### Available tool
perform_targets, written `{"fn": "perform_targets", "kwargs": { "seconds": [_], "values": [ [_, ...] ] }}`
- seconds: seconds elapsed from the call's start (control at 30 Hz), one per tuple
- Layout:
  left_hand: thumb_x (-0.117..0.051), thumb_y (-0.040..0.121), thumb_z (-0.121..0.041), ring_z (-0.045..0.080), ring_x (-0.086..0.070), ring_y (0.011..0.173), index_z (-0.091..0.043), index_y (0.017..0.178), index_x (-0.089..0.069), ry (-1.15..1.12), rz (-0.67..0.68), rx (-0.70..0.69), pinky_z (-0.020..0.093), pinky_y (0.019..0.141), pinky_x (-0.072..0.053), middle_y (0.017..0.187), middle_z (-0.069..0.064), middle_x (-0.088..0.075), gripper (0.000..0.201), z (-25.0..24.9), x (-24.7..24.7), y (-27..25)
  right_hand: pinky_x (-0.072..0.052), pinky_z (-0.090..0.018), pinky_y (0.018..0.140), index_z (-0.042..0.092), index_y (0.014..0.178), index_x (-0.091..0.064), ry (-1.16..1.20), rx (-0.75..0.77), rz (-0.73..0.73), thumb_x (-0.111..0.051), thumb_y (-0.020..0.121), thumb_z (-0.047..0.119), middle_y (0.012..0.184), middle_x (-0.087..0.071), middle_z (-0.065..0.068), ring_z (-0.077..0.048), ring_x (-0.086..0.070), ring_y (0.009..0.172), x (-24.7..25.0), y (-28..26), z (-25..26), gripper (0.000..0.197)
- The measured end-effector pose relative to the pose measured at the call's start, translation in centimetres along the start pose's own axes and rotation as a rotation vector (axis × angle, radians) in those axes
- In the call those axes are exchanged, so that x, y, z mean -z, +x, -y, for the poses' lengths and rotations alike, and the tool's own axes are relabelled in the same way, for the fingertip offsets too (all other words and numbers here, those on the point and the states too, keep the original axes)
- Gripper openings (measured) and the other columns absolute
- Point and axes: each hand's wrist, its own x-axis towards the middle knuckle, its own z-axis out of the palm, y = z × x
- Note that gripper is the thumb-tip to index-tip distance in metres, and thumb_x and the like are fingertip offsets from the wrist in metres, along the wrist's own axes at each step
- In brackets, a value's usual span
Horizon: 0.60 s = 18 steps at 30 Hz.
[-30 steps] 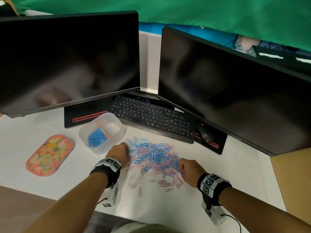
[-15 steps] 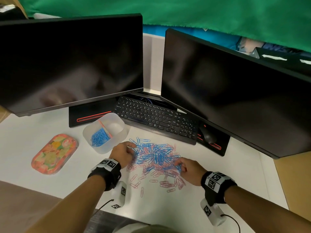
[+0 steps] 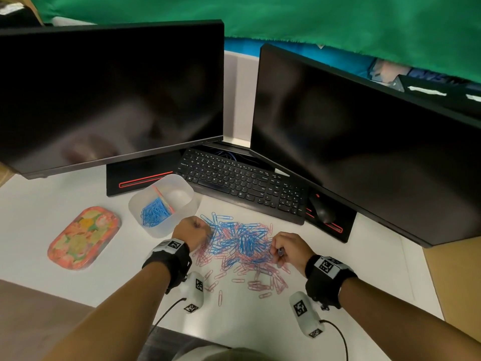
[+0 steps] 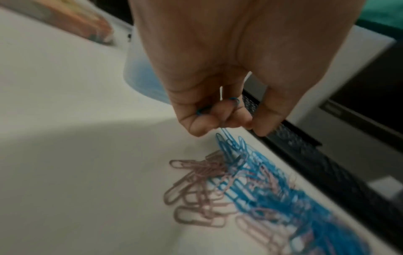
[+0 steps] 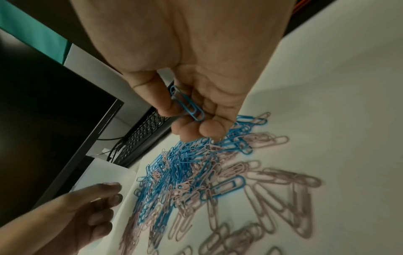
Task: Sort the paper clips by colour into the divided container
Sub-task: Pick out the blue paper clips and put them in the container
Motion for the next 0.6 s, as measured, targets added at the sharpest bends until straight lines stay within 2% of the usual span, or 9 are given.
{"fn": "perform_targets", "kwargs": {
  "seconds": [0.1, 0.23, 0.3, 0.37, 0.47, 0.6],
  "values": [
    [-0.068, 0.081, -0.022, 0.017, -0.060, 0.078, -0.019, 0.084, -0.063, 0.277, -0.006, -0.041, 0.024, 0.069, -0.045, 0.081, -0.006, -0.063, 0.007, 0.1, -0.8, 0.1, -0.038, -0.027, 0.050, 0.007, 0.067, -0.055, -0.093, -0.013, -0.014, -0.047, 0.079, 0.003, 0.064, -0.056, -0.012, -0.021, -0.049, 0.051, -0.2, 0.3, -0.1, 0.015],
    [-0.065, 0.083, -0.022, 0.020, -0.063, 0.087, -0.021, 0.086, -0.064, 0.497, 0.012, -0.086, 0.028, 0.079, -0.053, 0.093, 0.000, -0.068, 0.003, -0.1, -1.6, 0.3, -0.040, -0.025, 0.054, 0.016, 0.071, -0.057, -0.316, -0.008, -0.048, -0.051, 0.084, 0.009, 0.064, -0.058, -0.003, -0.016, -0.051, 0.054, -1.0, 0.8, 0.0, 0.017],
    [-0.061, 0.086, -0.021, 0.023, -0.064, 0.090, -0.019, 0.090, -0.066, 0.537, 0.011, -0.104, 0.031, 0.082, -0.054, 0.096, 0.003, -0.069, 0.007, -0.2, -1.9, 0.3, -0.041, -0.023, 0.068, 0.021, 0.073, -0.058, -0.461, 0.049, -0.130, -0.052, 0.087, 0.013, 0.078, -0.062, 0.001, -0.016, -0.057, 0.072, -1.4, 1.0, 0.0, 0.017],
    [-0.056, 0.088, -0.021, 0.024, -0.064, 0.089, -0.016, 0.092, -0.066, 0.554, 0.004, -0.115, 0.032, 0.081, -0.054, 0.096, 0.005, -0.069, 0.011, -0.3, -1.9, 0.1, -0.042, -0.022, 0.074, 0.021, 0.079, -0.060, -0.578, 0.112, -0.174, -0.051, 0.086, 0.011, 0.086, -0.062, 0.003, -0.017, -0.059, 0.084, -1.8, 1.0, 0.2, 0.015],
    [-0.051, 0.090, -0.022, 0.024, -0.061, 0.084, -0.014, 0.088, -0.064, 0.559, 0.003, -0.133, 0.031, 0.077, -0.052, 0.094, 0.007, -0.069, 0.015, -0.4, -1.8, 0.0, -0.043, -0.021, 0.070, 0.018, 0.083, -0.063, -0.748, 0.173, -0.118, -0.053, 0.081, 0.007, 0.079, -0.059, 0.006, -0.017, -0.057, 0.078, -2.5, 0.9, 0.7, 0.014],
    [-0.052, 0.088, -0.021, 0.022, -0.062, 0.085, -0.017, 0.085, -0.063, 0.500, 0.028, -0.130, 0.029, 0.077, -0.051, 0.092, 0.004, -0.068, 0.011, -0.5, -1.5, -0.4, -0.053, -0.030, 0.077, 0.012, 0.085, -0.064, -0.959, 0.214, -0.079, -0.060, 0.082, 0.013, 0.095, -0.066, -0.006, -0.024, -0.062, 0.086, -3.5, 1.7, 1.0, 0.005]
  ]
}}
